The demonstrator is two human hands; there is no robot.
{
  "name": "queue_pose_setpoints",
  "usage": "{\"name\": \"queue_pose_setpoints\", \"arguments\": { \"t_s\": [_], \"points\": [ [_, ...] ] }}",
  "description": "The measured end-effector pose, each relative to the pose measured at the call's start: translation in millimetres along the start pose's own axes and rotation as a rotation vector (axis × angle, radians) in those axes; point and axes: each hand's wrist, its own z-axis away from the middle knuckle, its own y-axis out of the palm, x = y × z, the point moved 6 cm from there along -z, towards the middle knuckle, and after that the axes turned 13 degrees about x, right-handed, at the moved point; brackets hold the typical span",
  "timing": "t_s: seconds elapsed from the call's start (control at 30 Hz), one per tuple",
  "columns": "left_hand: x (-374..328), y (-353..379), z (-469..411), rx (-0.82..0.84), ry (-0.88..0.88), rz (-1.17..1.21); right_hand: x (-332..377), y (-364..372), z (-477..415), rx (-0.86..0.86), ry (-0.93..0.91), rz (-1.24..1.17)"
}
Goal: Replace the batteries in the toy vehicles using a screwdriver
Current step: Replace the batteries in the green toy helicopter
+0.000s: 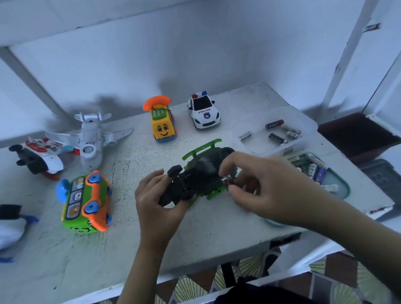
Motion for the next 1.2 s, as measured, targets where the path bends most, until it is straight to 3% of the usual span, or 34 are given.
{"name": "queue_pose_setpoints", "arguments": {
  "t_s": [0.23,0.4,0.5,0.63,0.9,1.07,1.2],
  "points": [
    [-4.4,-3.1,-3.5,0.017,0.005,0.031,39.7,5.3,-18.5,-0.065,-0.165,-0.095],
    [-1.4,-8.9,-7.6,0.051,0.032,0.018,15.4,15.0,-33.8,-0.075,0.042,-0.150],
    [-3.2,-11.0,-10.8,0.066,0.047,0.039,3.9,20.5,-37.6,-0.016,0.121,0.073],
    [-3.5,-11.7,-14.6,0.088,0.071,0.040,5.6,22.6,-39.6,-0.022,0.077,0.356],
    [-2.5,-12.0,-18.4,0.118,0.077,0.037,-4.3,1.2,-41.0,-0.212,0.110,0.340],
    [-4.2,-10.6,-21.7,0.139,0.092,0.022,0.8,8.5,-44.2,-0.115,0.100,0.371],
    [-5.3,-11.6,-23.4,0.150,0.094,0.003,2.3,8.9,-45.4,-0.196,0.061,0.378]
  ]
}}
